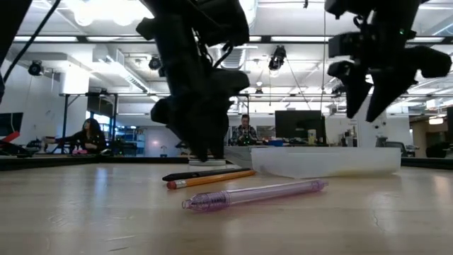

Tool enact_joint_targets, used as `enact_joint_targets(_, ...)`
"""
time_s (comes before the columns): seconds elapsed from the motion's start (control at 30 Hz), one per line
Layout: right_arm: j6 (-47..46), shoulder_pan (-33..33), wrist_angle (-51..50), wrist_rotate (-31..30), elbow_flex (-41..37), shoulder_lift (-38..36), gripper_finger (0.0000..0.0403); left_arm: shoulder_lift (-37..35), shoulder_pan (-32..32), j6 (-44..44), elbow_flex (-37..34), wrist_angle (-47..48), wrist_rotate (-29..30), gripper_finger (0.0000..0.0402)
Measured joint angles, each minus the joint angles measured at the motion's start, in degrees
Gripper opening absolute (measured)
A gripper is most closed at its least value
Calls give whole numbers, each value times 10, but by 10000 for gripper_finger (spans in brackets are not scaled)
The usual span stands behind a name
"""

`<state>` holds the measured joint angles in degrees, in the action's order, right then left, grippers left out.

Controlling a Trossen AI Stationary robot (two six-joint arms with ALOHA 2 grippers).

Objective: Pick & place school supplies into a supply box
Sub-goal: Put the black pen into the supply box

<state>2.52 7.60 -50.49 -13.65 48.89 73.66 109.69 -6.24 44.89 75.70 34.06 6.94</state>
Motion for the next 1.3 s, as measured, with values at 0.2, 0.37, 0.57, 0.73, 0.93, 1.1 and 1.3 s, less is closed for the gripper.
enact_joint_targets(0.2,-7,0,4,0,-30,-4,214,11,0,39,-1,1,1,148)
enact_joint_targets(0.37,-6,0,26,0,-35,-4,215,11,2,43,-11,2,37,120)
enact_joint_targets(0.57,-3,0,41,0,-33,-4,214,11,2,32,-10,-19,59,117)
enact_joint_targets(0.73,9,0,42,0,-33,-4,214,11,2,42,-14,-20,38,117)
enact_joint_targets(0.93,20,0,45,0,-33,-4,215,11,1,43,-21,-35,13,117)
enact_joint_targets(1.1,20,0,46,0,-33,-4,215,11,-2,47,-44,-49,9,116)
enact_joint_targets(1.3,10,0,46,0,-33,-4,215,11,-2,52,-60,-55,9,115)
